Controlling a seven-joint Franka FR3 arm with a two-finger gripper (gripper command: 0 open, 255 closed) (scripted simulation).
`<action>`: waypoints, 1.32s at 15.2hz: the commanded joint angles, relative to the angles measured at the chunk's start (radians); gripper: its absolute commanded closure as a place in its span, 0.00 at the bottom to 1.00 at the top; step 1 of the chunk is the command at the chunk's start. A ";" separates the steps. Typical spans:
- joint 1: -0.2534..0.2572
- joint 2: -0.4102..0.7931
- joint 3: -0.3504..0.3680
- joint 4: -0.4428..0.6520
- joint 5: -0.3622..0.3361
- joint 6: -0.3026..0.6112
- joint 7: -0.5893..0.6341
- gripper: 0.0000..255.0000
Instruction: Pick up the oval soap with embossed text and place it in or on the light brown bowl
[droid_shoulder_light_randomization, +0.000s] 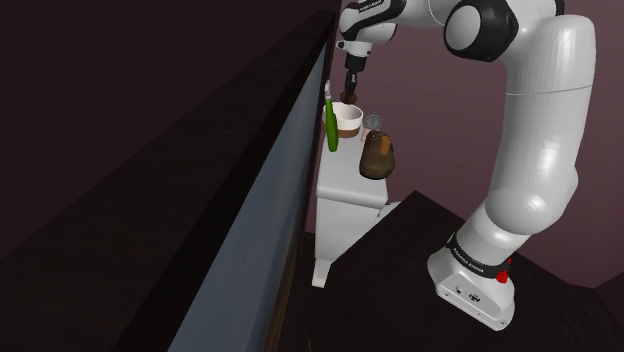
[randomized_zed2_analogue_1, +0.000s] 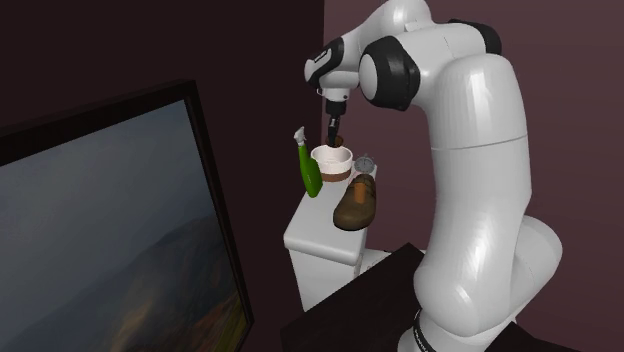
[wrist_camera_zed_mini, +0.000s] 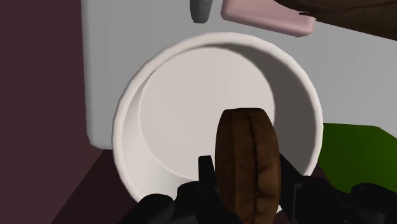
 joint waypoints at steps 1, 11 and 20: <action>0.000 0.008 0.002 -0.015 0.004 0.023 -0.003 1.00; -0.001 0.028 0.006 -0.045 0.012 0.072 -0.011 1.00; -0.001 0.017 0.003 -0.027 0.007 0.044 -0.008 0.00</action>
